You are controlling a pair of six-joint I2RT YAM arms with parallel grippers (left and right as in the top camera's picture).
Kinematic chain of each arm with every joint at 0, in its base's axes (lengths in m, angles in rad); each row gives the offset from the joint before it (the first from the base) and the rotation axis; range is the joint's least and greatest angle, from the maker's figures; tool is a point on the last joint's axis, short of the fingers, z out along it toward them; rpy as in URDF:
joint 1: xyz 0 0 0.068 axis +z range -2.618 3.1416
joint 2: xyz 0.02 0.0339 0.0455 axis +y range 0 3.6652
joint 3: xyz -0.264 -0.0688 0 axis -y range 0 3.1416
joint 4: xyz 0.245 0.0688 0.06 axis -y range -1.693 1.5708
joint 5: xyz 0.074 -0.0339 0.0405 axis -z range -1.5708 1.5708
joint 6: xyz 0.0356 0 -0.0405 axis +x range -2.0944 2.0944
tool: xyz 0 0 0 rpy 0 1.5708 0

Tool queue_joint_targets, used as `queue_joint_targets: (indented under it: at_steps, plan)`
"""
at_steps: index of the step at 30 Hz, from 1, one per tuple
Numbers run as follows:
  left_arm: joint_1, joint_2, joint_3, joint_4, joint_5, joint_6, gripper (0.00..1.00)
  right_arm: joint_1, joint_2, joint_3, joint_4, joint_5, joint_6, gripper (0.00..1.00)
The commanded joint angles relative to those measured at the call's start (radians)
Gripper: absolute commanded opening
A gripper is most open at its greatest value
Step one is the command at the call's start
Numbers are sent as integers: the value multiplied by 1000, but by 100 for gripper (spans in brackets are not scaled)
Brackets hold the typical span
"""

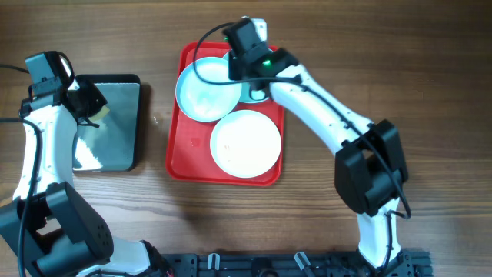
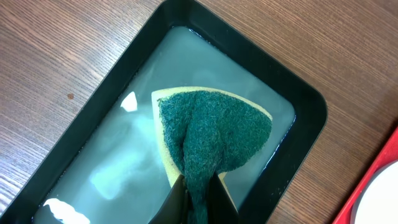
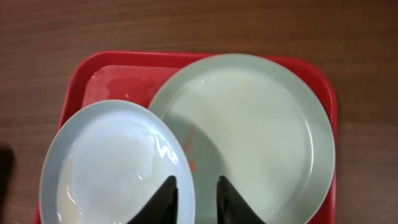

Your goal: Clean dirty plates on tray and stack at the side

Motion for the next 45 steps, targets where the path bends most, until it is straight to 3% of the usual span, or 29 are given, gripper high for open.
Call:
queue_joint_targets:
  at_steps: [1,16,18,22,31,35,41,45]
  plan:
    - [3,-24,14,4,19,42,4,-38,42,-28,-4,-171,60,31]
    - [3,-24,14,8,19,42,4,-42,175,-28,60,-346,6,37]
    - [3,-24,14,8,20,42,4,-42,182,-28,68,-346,5,31]
    - [3,-24,14,8,20,42,4,-42,185,-28,79,-345,5,6]
    - [3,-24,14,6,19,42,4,-45,169,19,77,-341,5,4]
    - [2,-24,14,-1,20,45,4,-46,97,38,56,-237,3,4]
    - [2,-24,12,-3,87,154,4,-41,-35,38,-2,-48,-51,4]
    - [3,-11,12,2,87,331,4,-12,-97,38,-33,64,-97,4]
